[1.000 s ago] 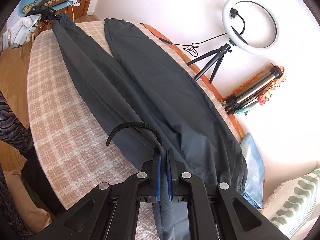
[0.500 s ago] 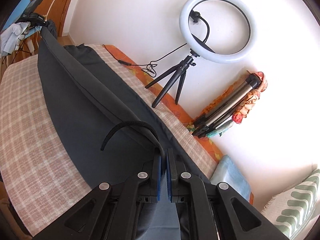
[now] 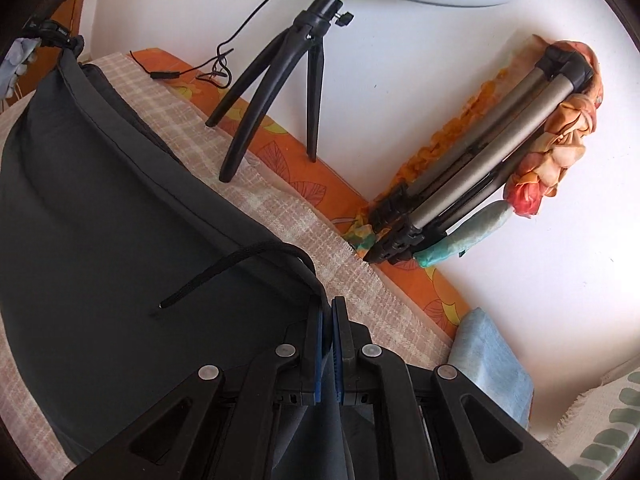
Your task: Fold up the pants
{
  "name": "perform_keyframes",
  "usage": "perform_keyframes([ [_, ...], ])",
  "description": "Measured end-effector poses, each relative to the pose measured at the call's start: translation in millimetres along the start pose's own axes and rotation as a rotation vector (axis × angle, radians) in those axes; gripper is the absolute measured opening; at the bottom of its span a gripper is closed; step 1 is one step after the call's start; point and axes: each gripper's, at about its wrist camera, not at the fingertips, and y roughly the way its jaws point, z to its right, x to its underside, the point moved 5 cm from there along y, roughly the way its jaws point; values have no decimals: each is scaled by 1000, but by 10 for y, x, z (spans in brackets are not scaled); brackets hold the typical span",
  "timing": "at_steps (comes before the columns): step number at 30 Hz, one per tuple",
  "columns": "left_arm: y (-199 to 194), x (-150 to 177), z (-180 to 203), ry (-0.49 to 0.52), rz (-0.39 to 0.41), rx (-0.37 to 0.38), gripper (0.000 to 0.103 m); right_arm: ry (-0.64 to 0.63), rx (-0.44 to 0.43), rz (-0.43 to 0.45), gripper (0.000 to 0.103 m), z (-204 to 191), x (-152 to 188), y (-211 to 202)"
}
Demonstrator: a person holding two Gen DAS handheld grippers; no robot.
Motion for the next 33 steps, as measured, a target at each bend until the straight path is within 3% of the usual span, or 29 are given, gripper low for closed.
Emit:
perform_keyframes([
  [2, 66, -43, 45, -9, -33, 34, 26, -6, 4, -17, 1, -3, 33, 133],
  [6, -27, -145, 21, 12, 8, 38, 28, -20, 10, -38, 1, -30, 113, 307],
  [8, -150, -158, -129, -13, 33, 68, 34, -12, 9, -50, 1, -14, 156, 359],
  [12, -264, -61, -448, -50, 59, 71, 35, -4, 8, -51, 1, -4, 206, 396],
  [16, -50, 197, -466, -50, -46, 171, 35, -5, 18, -48, 2, -28, 195, 376],
  [22, 335, 297, -321, -109, -116, 187, 37, -32, 35, -53, 2, -76, 176, 341],
  [26, 395, 276, -334, -159, -76, 188, 38, -38, 39, -56, 2, -74, 161, 312],
  [27, 405, 276, -346, -171, -65, 182, 37, -38, 39, -56, 2, -72, 154, 310],
  [29, 402, 272, -336, -170, -42, 176, 10, -40, 41, -56, 2, -75, 150, 311],
  [33, 294, 248, -341, -151, 10, 163, 6, -39, 41, -58, 2, -81, 166, 319],
])
